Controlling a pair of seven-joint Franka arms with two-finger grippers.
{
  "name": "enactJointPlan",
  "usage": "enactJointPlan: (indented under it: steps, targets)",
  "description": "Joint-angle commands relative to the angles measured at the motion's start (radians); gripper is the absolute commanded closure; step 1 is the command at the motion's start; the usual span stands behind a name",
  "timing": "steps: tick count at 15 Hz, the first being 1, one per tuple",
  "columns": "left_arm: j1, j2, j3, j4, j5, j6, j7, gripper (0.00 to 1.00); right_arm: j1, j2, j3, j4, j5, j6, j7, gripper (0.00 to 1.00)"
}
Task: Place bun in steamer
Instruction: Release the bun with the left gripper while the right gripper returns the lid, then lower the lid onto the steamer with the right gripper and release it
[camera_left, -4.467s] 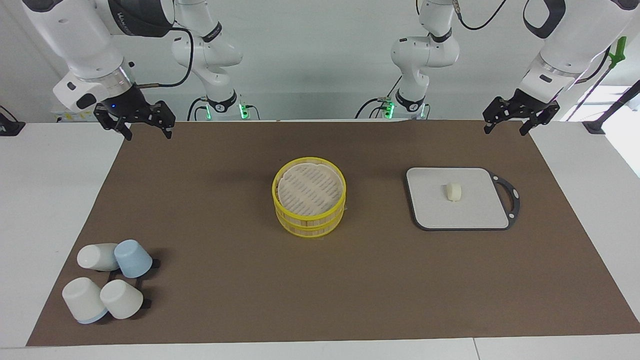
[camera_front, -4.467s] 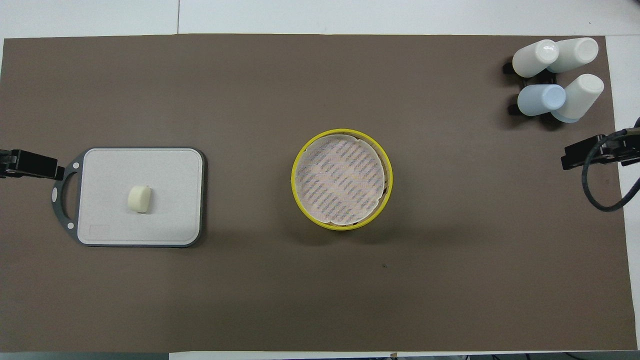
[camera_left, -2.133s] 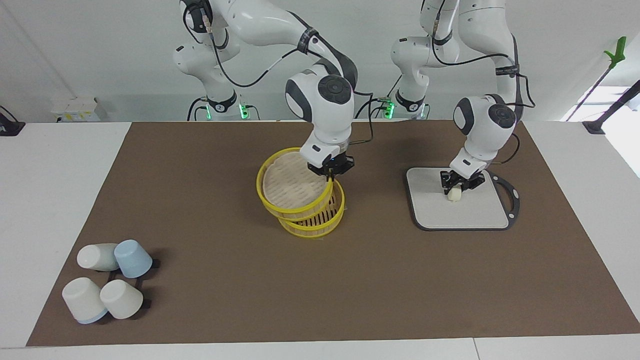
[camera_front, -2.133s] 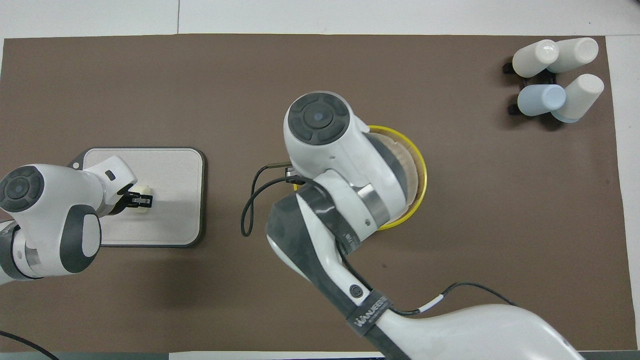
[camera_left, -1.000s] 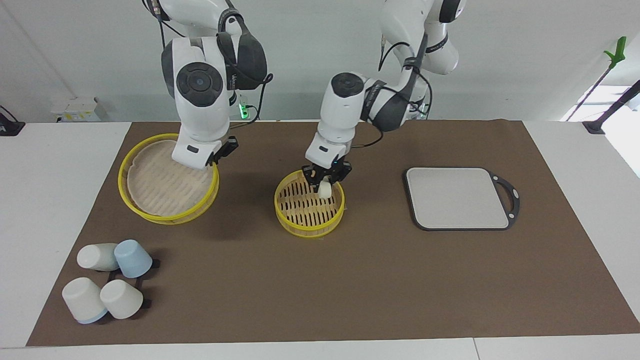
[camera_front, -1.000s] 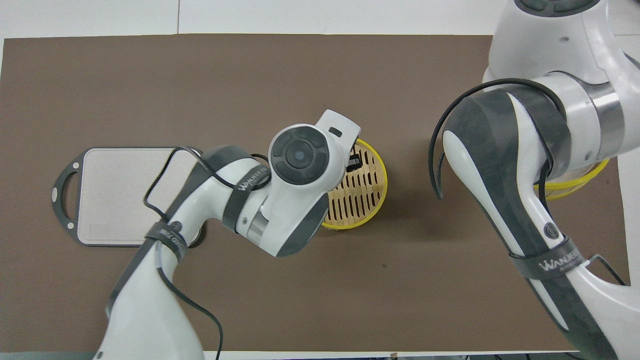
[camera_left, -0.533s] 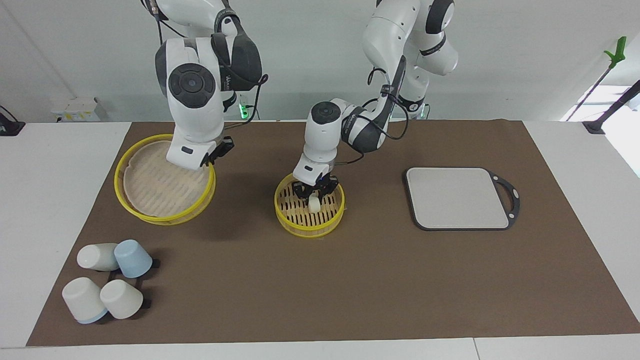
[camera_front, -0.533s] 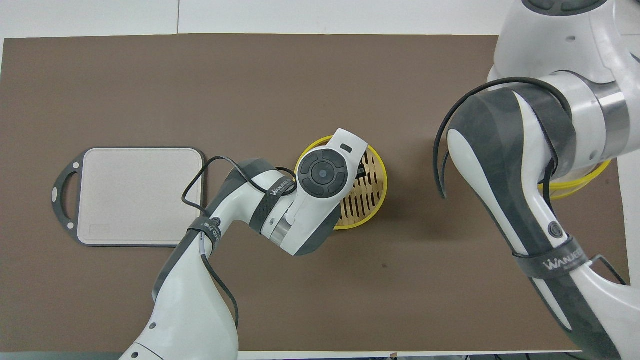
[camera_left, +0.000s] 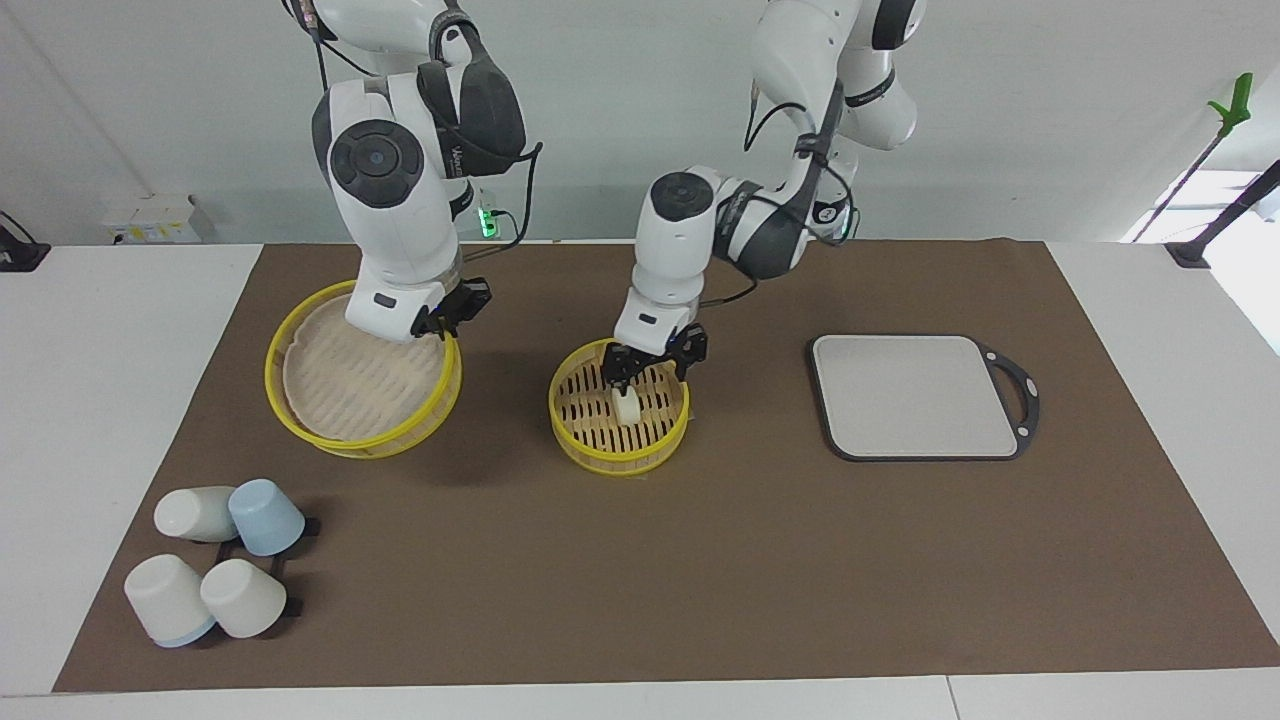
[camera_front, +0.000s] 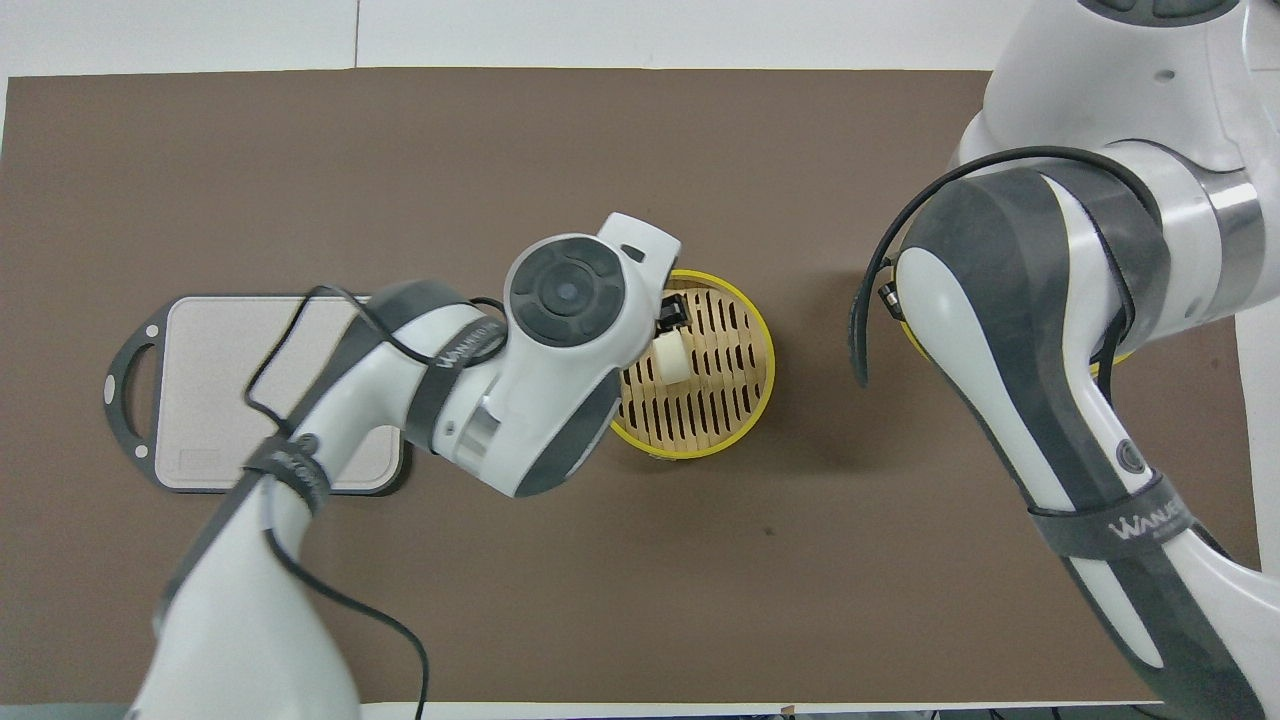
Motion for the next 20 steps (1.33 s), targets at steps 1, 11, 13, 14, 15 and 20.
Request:
enactJointPlan:
  steps: [1, 11, 13, 14, 15, 20]
  targets:
    - [0.184, -0.186, -0.008, -0.037, 0.009, -0.206, 0.219, 0.0, 0.065, -0.032, 0.011, -0.034, 0.039, 0.075, 0.131, 1.0]
    - [0.603, -0.316, 0.001, -0.014, 0.081, -0.422, 0.868, 0.0, 0.414, 0.137, 0.011, -0.077, 0.062, 0.539, 0.609, 1.0]
    - [0.609, -0.319, 0.008, -0.001, 0.092, -0.45, 0.869, 0.0, 0.417, 0.148, 0.011, -0.094, 0.062, 0.565, 0.609, 1.0]
    - [0.609, -0.322, 0.008, 0.003, 0.101, -0.461, 0.877, 0.0, 0.415, 0.145, 0.011, -0.114, 0.06, 0.572, 0.609, 1.0]
    - [0.609, -0.326, 0.008, 0.004, 0.117, -0.47, 0.897, 0.0, 0.415, 0.139, 0.011, -0.13, 0.06, 0.574, 0.609, 1.0]
    - [0.605, -0.339, 0.008, 0.03, 0.117, -0.548, 0.928, 0.0, 0.417, 0.128, 0.011, -0.172, 0.065, 0.614, 0.611, 1.0]
